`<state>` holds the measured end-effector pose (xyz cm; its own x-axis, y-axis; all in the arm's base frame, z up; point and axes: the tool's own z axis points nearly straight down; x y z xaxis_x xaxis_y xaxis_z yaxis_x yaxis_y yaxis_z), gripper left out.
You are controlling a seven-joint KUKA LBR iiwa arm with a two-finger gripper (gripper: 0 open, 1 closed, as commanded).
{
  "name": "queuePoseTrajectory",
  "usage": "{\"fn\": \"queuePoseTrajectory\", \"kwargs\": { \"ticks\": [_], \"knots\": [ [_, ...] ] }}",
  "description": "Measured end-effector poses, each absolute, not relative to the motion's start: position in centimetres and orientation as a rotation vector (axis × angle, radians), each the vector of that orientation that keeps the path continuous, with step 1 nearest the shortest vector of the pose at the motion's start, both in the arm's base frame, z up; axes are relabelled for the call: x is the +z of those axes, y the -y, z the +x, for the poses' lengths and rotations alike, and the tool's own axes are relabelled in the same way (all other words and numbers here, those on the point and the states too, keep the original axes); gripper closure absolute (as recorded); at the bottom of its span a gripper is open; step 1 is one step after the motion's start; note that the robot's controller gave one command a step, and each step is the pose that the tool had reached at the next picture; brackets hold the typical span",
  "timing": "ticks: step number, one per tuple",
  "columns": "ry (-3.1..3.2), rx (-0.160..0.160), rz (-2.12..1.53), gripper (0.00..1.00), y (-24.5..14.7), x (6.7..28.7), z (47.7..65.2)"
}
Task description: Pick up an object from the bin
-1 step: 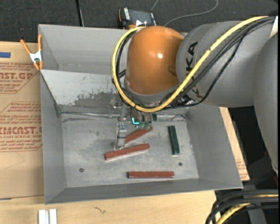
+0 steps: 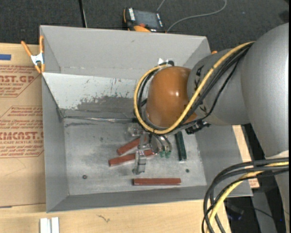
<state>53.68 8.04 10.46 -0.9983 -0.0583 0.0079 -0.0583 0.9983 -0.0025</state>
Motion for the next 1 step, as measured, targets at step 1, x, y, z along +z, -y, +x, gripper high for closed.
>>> {"fn": "queuePoseTrajectory", "kwargs": {
  "ticks": [1],
  "knots": [
    [3.139, 0.003, 0.058, 0.00, -2.49, 6.73, 54.67]
  ]
}}
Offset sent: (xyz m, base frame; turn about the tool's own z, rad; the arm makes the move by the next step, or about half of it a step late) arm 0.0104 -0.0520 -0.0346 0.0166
